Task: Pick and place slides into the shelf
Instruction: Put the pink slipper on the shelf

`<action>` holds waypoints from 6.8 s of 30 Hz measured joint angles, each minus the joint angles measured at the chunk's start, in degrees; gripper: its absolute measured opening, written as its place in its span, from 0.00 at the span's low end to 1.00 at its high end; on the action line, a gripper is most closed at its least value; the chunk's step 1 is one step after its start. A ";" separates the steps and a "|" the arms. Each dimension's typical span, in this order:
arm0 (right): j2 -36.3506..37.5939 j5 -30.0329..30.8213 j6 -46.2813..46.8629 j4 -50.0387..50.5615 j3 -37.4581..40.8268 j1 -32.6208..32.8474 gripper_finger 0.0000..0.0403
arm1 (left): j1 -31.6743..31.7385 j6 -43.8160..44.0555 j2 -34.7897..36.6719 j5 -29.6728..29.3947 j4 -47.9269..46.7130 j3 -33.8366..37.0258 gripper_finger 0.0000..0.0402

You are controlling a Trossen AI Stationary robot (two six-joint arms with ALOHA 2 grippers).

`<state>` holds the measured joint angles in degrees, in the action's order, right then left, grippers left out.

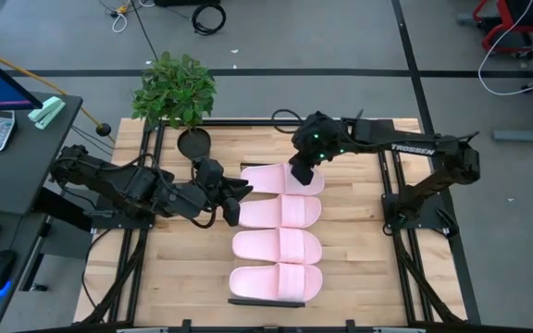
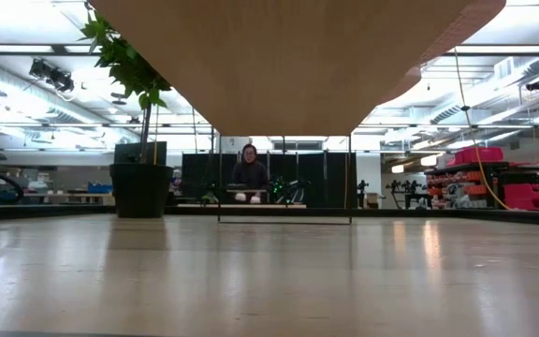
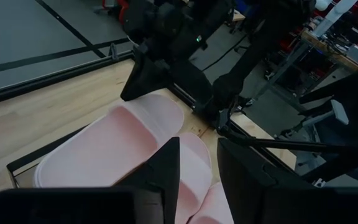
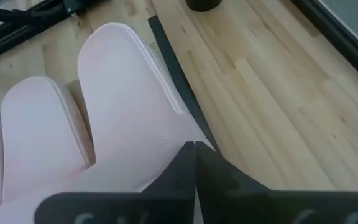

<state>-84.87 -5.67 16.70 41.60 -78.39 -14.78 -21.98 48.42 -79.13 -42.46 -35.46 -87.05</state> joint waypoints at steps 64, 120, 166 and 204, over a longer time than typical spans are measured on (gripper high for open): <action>-4.64 -1.22 -6.49 -3.47 4.93 -0.44 0.00 | 0.00 0.00 0.00 -1.46 -1.60 0.01 0.27; -5.08 -8.97 0.25 -8.57 6.40 -1.76 0.12 | 0.10 0.44 0.00 -1.49 -3.07 0.02 0.27; 8.39 -1.13 32.90 -10.99 14.53 3.23 0.35 | 0.66 -0.24 0.00 -1.46 -3.87 0.02 0.27; 20.41 -1.38 45.45 -14.55 19.58 6.06 0.01 | 0.66 0.07 0.00 -1.25 -6.43 0.02 0.27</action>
<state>-64.47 -7.05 62.15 27.05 -58.81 -8.73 -21.32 48.49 -79.13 -43.70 -41.89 -87.02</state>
